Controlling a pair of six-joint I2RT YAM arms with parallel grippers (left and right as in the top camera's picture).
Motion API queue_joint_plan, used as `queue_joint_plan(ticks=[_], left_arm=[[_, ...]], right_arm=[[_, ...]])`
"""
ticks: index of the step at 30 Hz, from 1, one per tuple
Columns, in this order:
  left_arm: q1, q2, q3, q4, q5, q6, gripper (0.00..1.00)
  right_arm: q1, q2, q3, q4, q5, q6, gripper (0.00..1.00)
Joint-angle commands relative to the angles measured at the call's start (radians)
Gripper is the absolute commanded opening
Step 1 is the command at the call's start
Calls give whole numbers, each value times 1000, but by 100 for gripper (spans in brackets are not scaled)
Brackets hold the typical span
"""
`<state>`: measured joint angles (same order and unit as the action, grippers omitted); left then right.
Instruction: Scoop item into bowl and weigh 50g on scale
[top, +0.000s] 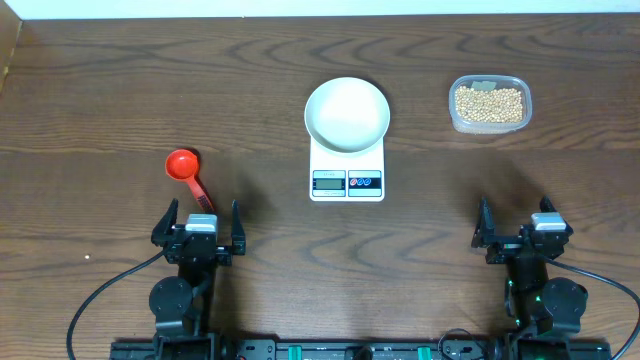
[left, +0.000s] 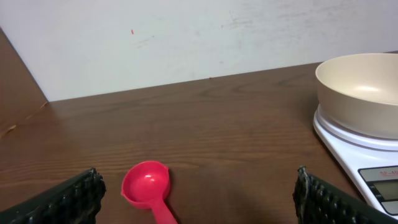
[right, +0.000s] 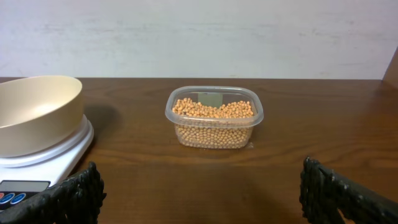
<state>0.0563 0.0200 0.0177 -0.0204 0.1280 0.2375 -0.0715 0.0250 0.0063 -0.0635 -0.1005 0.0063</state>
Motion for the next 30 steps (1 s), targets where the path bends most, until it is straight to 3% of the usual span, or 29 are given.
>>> queue_joint_plan(ticks=[1, 30], left_arm=[[-3, 3, -14, -39, 6, 13, 98], [-2, 3, -1, -39, 10, -14, 98]], right_arm=[[8, -5, -1, -4, -6, 0, 99], [8, -5, -1, -4, -6, 0, 99]])
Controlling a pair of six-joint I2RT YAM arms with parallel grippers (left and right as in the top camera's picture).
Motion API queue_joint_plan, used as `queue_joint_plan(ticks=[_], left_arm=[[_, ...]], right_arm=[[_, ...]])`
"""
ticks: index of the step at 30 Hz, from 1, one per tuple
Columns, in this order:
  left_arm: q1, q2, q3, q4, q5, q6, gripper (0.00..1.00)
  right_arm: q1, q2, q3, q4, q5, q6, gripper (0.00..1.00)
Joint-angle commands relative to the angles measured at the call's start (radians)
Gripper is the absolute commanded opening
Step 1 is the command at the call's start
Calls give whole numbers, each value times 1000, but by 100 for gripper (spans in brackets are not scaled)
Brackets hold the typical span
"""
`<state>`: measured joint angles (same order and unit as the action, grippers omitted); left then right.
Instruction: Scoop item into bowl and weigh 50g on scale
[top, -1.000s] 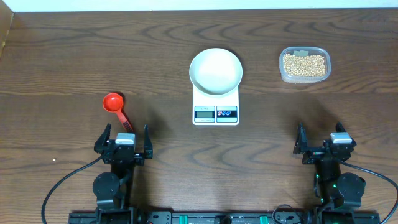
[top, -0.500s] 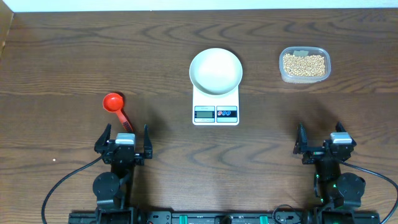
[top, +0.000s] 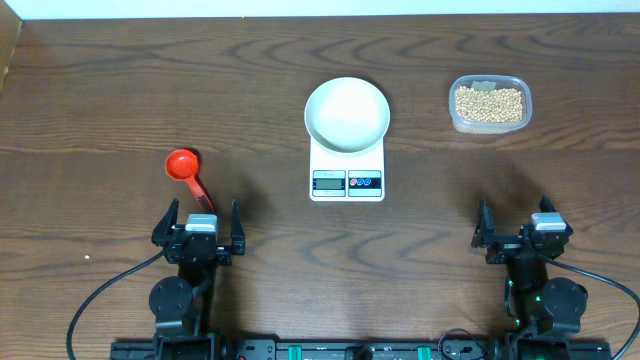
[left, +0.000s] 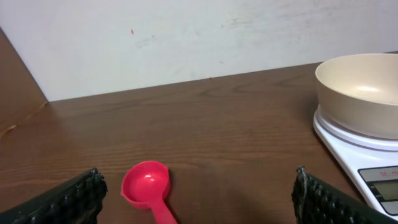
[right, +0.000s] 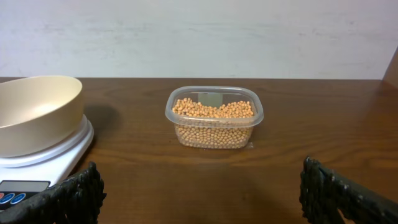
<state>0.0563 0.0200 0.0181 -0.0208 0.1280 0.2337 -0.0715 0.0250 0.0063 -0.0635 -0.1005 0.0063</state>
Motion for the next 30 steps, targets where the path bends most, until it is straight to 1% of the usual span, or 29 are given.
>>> queue_joint_plan(ticks=[1, 10, 13, 16, 21, 24, 25, 26, 27, 28, 30], left_arm=[[-2, 3, 3, -38, 10, -10, 98], [-2, 3, 29, -38, 10, -15, 98], [-2, 4, 44, -39, 10, -56, 98], [-2, 37, 99, -55, 10, -87, 98], [-2, 312, 352, -149, 31, -89, 98], [0, 531, 550, -224, 108, -90, 98], [0, 578, 594, -245, 122, -90, 98], [0, 647, 662, -283, 138, -90, 98], [0, 780, 791, -369, 150, -90, 98], [0, 834, 843, -407, 150, -90, 98], [10, 1018, 1025, -530, 149, -84, 98]], right_arm=[[8, -5, -1, -4, -6, 0, 99], [8, -5, -1, -4, -6, 0, 100], [8, -5, -1, -4, -6, 0, 99], [8, -5, -1, -4, -6, 0, 99], [8, -5, -1, -4, -6, 0, 99], [8, -5, -1, -4, -6, 0, 99], [8, -5, -1, -4, -6, 0, 99], [8, -5, -1, -4, -6, 0, 99], [8, -5, -1, -4, -6, 0, 99], [8, -5, -1, -4, -6, 0, 99], [8, -5, -1, -4, -6, 0, 99]])
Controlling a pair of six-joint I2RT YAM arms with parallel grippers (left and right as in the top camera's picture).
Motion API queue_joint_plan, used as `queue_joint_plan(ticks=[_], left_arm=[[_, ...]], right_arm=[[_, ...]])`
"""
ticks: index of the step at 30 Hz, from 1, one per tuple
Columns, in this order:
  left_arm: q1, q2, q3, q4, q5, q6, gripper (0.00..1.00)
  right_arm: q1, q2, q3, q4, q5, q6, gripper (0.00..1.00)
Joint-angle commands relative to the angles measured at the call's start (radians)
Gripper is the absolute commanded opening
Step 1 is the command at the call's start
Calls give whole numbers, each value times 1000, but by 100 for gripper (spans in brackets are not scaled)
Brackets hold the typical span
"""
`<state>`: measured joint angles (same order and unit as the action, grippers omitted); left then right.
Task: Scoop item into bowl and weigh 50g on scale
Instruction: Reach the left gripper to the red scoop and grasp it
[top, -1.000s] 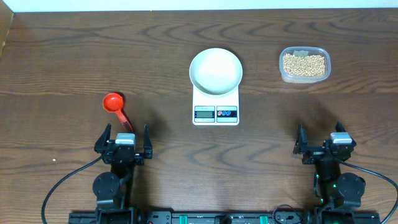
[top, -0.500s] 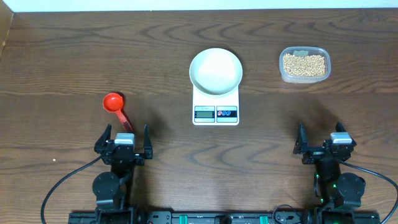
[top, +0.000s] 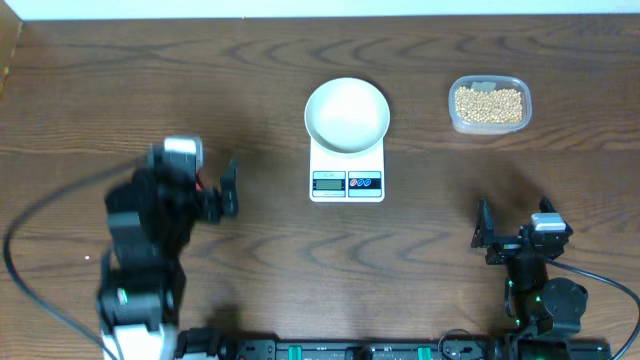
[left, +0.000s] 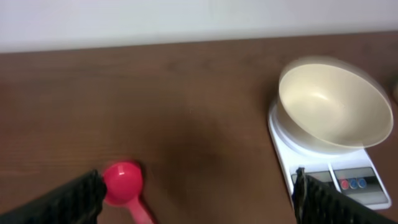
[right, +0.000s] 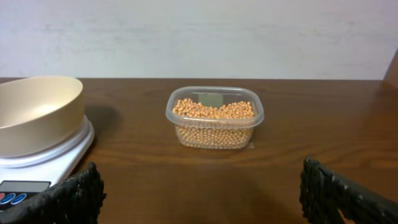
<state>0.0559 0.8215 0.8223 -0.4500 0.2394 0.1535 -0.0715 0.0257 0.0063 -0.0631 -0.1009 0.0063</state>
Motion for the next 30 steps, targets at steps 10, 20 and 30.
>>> queue_joint_plan(ticks=[10, 20, 30], left_arm=[[80, 758, 570, -234, 58, -27, 98], [175, 997, 570, -257, -206, -187, 98], [249, 1003, 477, -218, -203, -219, 78]], right_arm=[[8, -6, -1, -4, -6, 0, 99], [8, -6, -1, -4, -6, 0, 99], [8, -6, -1, -4, -6, 0, 99]])
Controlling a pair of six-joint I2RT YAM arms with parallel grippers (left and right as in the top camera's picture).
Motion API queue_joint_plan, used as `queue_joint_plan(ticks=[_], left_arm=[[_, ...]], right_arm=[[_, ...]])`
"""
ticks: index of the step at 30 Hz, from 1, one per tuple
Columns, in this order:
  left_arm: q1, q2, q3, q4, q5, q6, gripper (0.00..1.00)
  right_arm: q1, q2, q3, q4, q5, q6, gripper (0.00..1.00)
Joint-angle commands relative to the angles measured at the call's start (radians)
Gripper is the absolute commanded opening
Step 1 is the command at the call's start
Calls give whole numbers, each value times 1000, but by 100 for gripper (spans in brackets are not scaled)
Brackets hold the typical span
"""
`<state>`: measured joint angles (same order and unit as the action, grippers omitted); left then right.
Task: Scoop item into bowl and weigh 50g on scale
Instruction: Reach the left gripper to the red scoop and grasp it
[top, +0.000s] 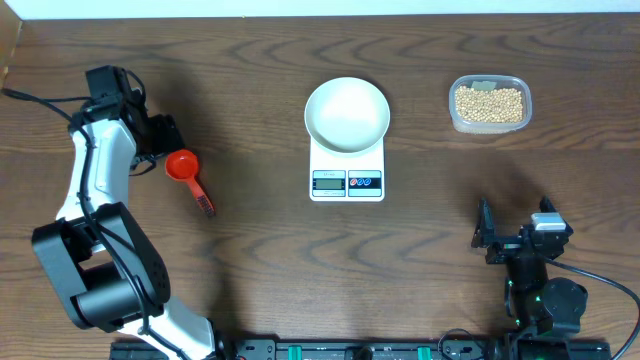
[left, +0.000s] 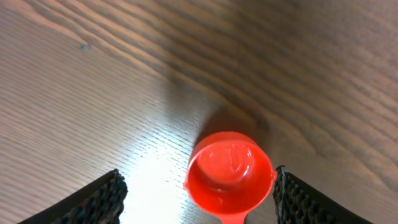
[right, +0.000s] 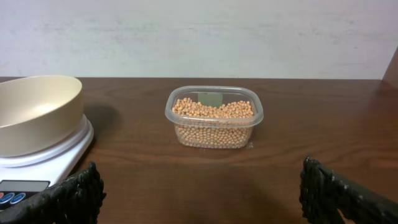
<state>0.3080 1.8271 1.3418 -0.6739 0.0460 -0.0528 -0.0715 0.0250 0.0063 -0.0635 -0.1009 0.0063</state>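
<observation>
A red scoop (top: 183, 165) lies on the table at the left, its handle pointing toward the near right. My left gripper (top: 166, 143) hangs open just above it. In the left wrist view the scoop's round cup (left: 230, 176) sits between the spread fingers, closer to the right one (left: 305, 200). A cream bowl (top: 347, 113) stands on the white scale (top: 347, 181) at the centre. A clear tub of beans (top: 489, 104) is at the far right. My right gripper (top: 516, 240) rests open near the front edge, facing the tub (right: 214, 118).
The wooden table (top: 270, 250) has a pale wall along its far edge. The left arm's links stretch from the front-left base up the left side. In the right wrist view the bowl (right: 34, 112) and scale (right: 43, 163) are at the left.
My left arm was raised over the table left of the scale, looking across at the bowl. Now it reaches to the far left, open gripper pointing down over the scoop's cup. The right arm is unchanged.
Both arms sat at rest by the front edge, grippers open, for the first two moments. Then the left arm was up off its rest beside the scoop. Now its open gripper straddles the scoop's cup, and scoop, bowl, scale and tub lie where they were.
</observation>
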Motion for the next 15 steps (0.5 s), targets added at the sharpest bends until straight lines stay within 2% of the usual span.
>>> queue_joint_plan(ticks=[1, 4, 9, 12, 13, 15], left_arm=[[-2, -3, -60, 21, -10, -11, 78], [6, -2, -87, 63, -10, -12, 73], [16, 24, -97, 100, -4, 10, 50], [16, 63, -97, 106, -1, 15, 48], [16, 84, -97, 112, 8, 15, 42], [16, 109, -97, 119, 41, 23, 38]], right_arm=[[8, -5, -1, -4, -6, 0, 99], [8, -5, -1, -4, -6, 0, 99], [8, -5, -1, -4, -6, 0, 99], [8, -5, -1, -4, -6, 0, 99], [8, -5, -1, -4, -6, 0, 99], [8, -5, -1, -4, -6, 0, 99]])
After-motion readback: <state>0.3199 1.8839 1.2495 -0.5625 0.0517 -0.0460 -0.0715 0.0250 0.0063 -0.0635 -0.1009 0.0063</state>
